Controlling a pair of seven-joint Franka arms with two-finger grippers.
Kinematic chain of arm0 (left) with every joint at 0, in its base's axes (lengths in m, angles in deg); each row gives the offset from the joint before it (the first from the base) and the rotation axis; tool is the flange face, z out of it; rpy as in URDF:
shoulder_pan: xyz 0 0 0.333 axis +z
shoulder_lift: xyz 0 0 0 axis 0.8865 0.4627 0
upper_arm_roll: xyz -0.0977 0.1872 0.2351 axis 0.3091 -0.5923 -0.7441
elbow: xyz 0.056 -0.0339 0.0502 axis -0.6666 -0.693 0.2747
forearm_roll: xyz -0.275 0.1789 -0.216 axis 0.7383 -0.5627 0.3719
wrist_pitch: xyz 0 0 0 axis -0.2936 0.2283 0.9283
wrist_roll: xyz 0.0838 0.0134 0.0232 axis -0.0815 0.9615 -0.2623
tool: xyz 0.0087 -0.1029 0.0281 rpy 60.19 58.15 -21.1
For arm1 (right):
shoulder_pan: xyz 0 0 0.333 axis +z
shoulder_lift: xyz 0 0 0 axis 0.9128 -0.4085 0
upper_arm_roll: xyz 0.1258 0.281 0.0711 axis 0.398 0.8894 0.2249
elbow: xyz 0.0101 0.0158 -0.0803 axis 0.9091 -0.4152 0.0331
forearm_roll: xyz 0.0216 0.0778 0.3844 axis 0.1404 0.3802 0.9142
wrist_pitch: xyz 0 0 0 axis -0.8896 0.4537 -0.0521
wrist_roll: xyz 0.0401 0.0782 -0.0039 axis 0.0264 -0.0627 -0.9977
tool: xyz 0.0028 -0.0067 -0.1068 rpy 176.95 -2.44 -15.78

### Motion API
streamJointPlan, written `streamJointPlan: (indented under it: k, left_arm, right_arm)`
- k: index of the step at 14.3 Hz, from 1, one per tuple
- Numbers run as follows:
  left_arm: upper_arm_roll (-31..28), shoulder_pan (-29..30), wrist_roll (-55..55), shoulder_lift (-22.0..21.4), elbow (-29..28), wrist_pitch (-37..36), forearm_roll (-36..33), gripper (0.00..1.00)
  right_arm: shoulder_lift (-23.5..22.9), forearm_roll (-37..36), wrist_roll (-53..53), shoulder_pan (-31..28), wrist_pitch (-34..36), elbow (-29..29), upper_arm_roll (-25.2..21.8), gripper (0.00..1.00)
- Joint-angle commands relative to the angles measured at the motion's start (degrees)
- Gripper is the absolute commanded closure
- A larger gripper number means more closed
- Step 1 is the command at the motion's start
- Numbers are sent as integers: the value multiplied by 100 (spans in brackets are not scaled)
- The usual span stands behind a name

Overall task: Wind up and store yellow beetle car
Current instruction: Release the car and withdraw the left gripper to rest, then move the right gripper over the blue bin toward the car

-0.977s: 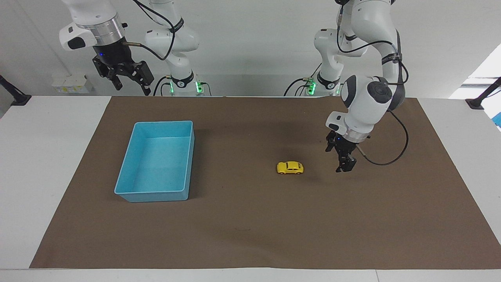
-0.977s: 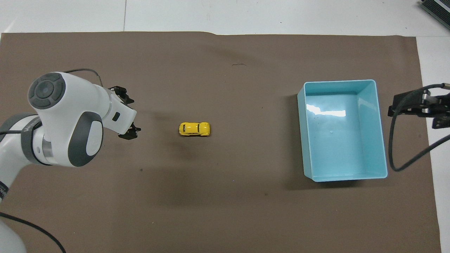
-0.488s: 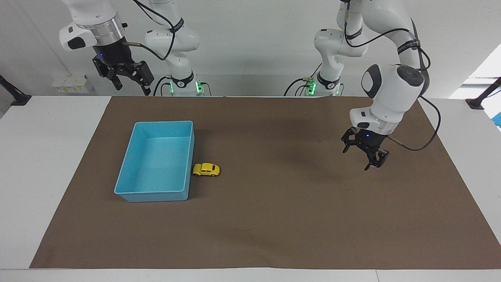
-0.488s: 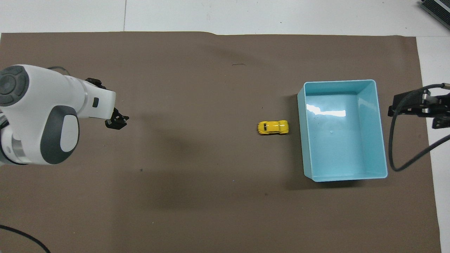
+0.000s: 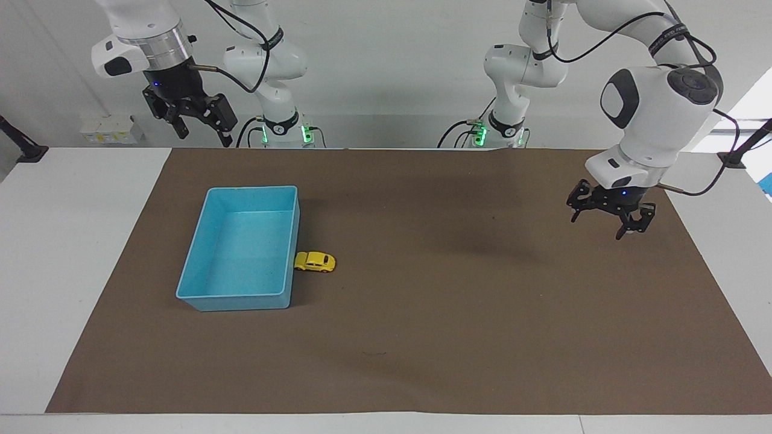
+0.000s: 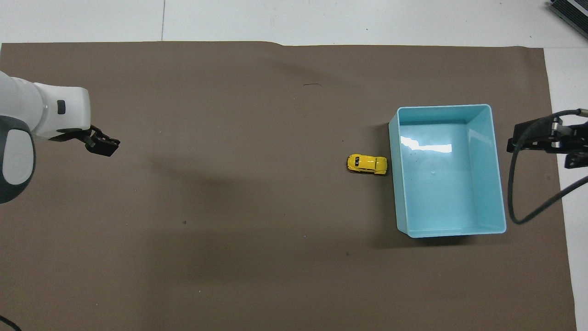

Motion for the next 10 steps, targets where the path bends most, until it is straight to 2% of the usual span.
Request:
streamJointPlan:
  k: [1, 6, 10]
  left_arm:
    - [-123, 16, 773, -100, 543, -761, -119, 0]
    - [-97, -2, 1004, -356, 886, -1648, -40, 0]
    - [-80, -20, 1294, -558, 755, -1756, -40, 0]
  right_arm:
    - [60, 89, 63, -26, -8, -80, -4, 0]
    - [60, 89, 63, -26, -8, -80, -4, 0]
    - [60, 89, 63, -26, -8, -80, -4, 0]
